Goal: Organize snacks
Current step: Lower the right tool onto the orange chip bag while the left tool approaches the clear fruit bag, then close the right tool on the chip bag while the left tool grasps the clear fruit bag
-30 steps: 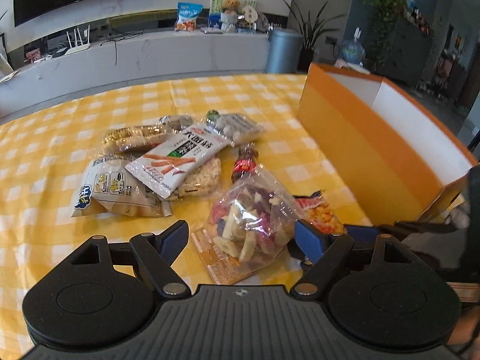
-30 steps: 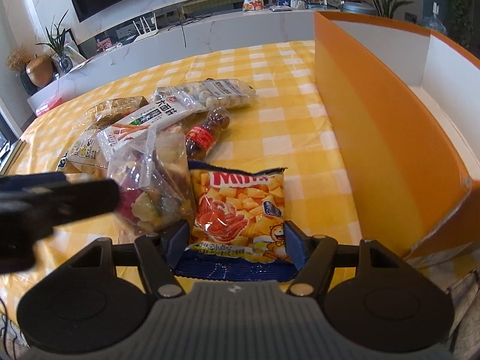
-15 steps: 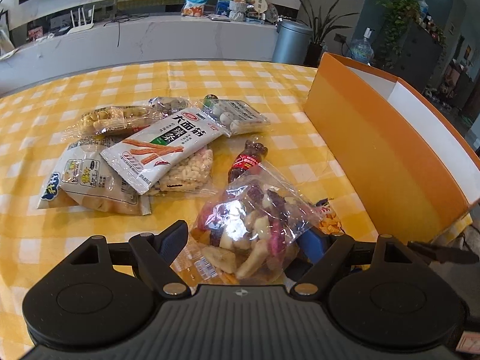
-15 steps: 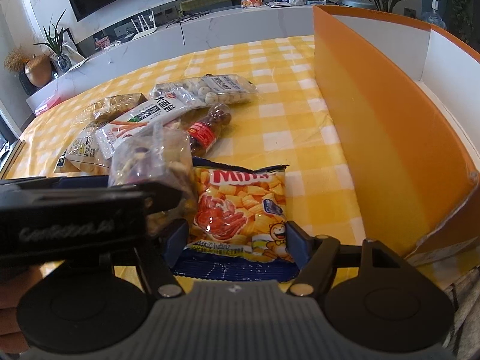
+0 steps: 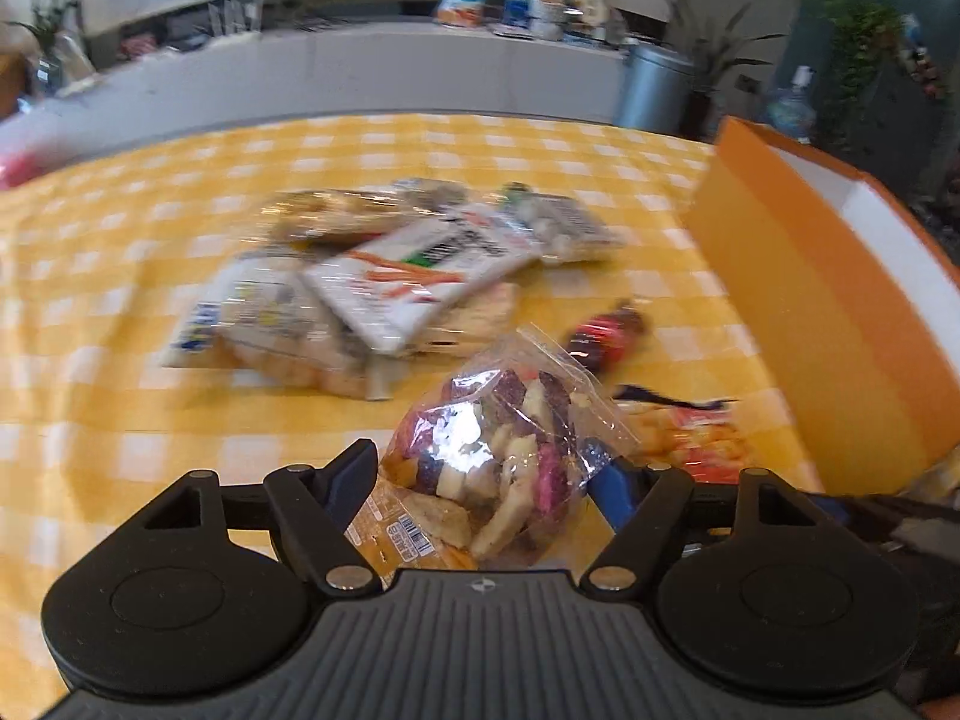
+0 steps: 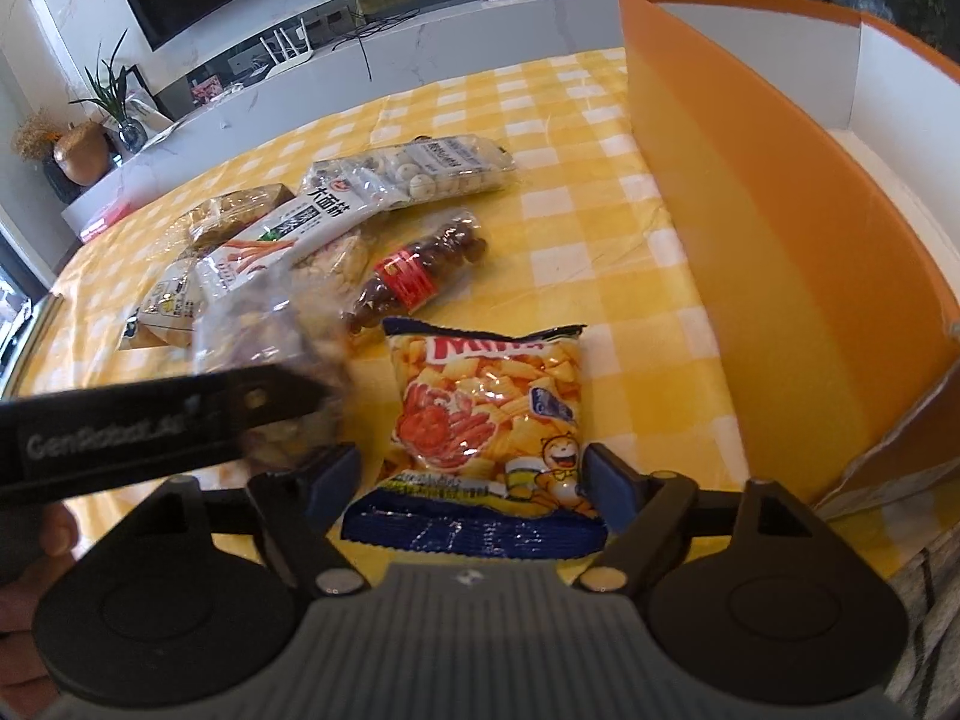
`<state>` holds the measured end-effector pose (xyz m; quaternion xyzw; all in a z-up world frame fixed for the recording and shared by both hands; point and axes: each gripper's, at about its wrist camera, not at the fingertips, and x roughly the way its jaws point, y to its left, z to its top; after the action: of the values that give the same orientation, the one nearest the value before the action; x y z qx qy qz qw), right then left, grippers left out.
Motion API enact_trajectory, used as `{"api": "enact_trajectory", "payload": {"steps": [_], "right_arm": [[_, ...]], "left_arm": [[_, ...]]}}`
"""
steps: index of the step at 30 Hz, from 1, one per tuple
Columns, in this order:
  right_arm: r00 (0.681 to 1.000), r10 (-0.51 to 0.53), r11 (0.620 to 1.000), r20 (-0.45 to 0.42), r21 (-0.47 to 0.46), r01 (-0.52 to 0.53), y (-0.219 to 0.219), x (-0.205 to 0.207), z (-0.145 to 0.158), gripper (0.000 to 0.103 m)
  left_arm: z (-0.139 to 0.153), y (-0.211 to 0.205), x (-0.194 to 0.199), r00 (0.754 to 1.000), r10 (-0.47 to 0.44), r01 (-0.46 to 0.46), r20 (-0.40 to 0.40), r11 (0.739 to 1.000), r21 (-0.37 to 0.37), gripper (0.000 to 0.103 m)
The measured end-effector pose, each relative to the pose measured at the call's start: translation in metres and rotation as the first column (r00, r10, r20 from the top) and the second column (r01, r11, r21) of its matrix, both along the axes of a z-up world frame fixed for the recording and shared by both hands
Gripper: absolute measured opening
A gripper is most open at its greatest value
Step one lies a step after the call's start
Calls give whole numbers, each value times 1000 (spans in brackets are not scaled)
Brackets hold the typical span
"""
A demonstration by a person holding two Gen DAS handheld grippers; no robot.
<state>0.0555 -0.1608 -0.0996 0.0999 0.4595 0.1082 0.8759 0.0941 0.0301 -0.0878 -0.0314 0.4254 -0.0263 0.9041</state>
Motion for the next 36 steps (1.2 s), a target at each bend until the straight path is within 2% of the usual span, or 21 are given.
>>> {"api": "enact_trajectory", "payload": {"steps": [2, 9, 11, 13, 16, 19, 22, 24, 26, 28, 33, 34, 36], "right_arm": [[1000, 4, 1000, -1, -2, -4, 1, 0, 0, 79], [1000, 16, 999, 5, -30, -16, 4, -1, 0, 78], [1000, 21, 999, 12, -44, -21, 6, -1, 0, 77], [1000, 22, 998, 22, -55, -20, 6, -1, -1, 74], [1000, 14, 999, 26, -43, -13, 4, 0, -1, 72], [1000, 8, 999, 27, -36, -7, 3, 0, -1, 71], [1000, 11, 999, 27, -43, -9, 5, -1, 0, 71], [1000, 18, 998, 26, -53, -16, 6, -1, -1, 71], [999, 20, 998, 29, -52, -19, 6, -2, 0, 71], [1000, 15, 999, 26, -42, -14, 4, -1, 0, 71], [999, 20, 998, 28, -55, -18, 7, -2, 0, 71], [999, 17, 999, 28, -52, -16, 6, -1, 0, 71], [999, 21, 998, 28, -53, -20, 7, -1, 0, 71]], "left_arm": [[0, 11, -4, 999, 31, -32, 5, 999, 31, 86], [4, 36, -11, 999, 48, -49, -11, 998, -32, 86], [9, 34, -13, 1000, 11, -11, -4, 1000, -18, 86], [19, 27, -21, 997, -64, 65, 41, 998, -19, 89], [38, 21, -33, 979, -152, 165, 136, 982, -87, 93], [46, 12, -38, 962, -212, 235, 174, 964, -122, 96], [35, -6, -34, 963, -247, 251, 109, 968, -27, 97], [23, -16, -29, 974, -214, 209, 79, 975, 75, 97], [13, -25, -23, 983, -178, 167, 42, 968, 186, 97], [5, -26, -19, 989, -146, 132, 38, 959, 252, 97], [-8, -20, -8, 986, -154, 130, 61, 946, 297, 97], [-10, -17, -4, 986, -155, 130, 64, 948, 290, 99], [-11, -4, 1, 987, -147, 131, 62, 969, 209, 99]]}}
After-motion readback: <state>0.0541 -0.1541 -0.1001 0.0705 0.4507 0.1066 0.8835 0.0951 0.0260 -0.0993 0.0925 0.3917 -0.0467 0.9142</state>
